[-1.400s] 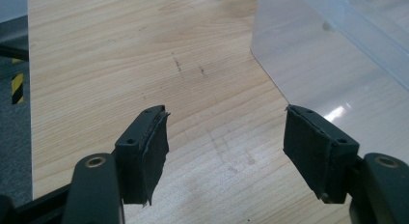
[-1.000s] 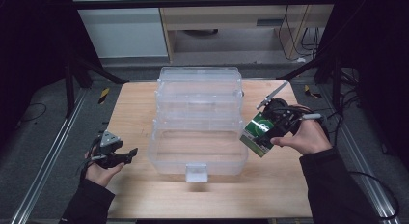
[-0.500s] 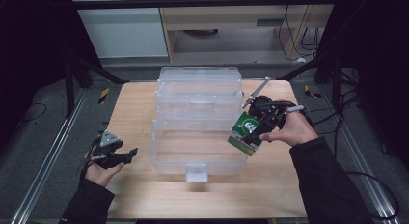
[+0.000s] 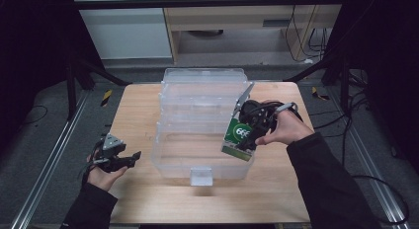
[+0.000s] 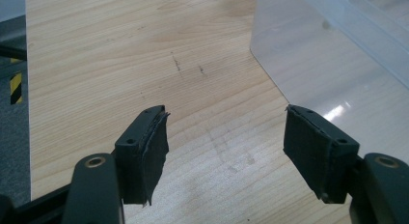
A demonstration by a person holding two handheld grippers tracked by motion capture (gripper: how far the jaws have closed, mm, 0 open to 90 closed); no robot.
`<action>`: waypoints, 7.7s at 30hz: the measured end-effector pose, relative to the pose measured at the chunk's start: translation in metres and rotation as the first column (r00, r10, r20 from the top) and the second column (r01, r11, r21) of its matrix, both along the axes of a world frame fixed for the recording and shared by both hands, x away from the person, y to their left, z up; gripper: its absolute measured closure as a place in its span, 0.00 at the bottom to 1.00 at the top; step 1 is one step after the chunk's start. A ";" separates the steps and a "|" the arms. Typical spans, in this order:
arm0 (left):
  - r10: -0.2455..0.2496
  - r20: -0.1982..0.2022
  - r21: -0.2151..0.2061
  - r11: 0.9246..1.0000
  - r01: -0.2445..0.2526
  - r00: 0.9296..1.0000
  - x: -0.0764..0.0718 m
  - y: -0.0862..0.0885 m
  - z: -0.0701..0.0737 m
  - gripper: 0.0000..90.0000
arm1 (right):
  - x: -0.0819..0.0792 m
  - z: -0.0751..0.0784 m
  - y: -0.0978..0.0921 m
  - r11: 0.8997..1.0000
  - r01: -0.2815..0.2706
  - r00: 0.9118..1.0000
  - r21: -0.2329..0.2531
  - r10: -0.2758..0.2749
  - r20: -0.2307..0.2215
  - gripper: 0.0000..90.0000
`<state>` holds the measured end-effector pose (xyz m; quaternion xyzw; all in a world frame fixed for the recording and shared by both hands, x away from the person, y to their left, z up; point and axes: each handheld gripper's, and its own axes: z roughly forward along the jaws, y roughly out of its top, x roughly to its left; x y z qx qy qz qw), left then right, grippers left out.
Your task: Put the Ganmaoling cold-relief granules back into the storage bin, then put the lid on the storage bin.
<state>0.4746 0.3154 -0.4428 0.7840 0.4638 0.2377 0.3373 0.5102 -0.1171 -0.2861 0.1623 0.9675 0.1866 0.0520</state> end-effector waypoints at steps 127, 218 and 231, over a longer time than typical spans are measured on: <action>-0.007 -0.016 0.010 1.000 0.007 1.000 0.001 -0.001 -0.003 0.35 | 0.025 -0.089 0.027 0.937 -0.288 0.957 -0.196 0.280 -0.073 0.19; 0.009 0.018 -0.018 1.000 -0.009 1.000 0.000 0.002 0.002 0.35 | -0.024 -0.081 0.044 0.985 -0.166 0.985 0.054 0.163 0.054 0.30; 0.031 0.032 -0.025 0.999 -0.030 0.999 -0.001 0.007 0.007 0.35 | -0.030 -0.093 0.058 0.980 -0.190 0.982 0.062 0.189 0.021 0.35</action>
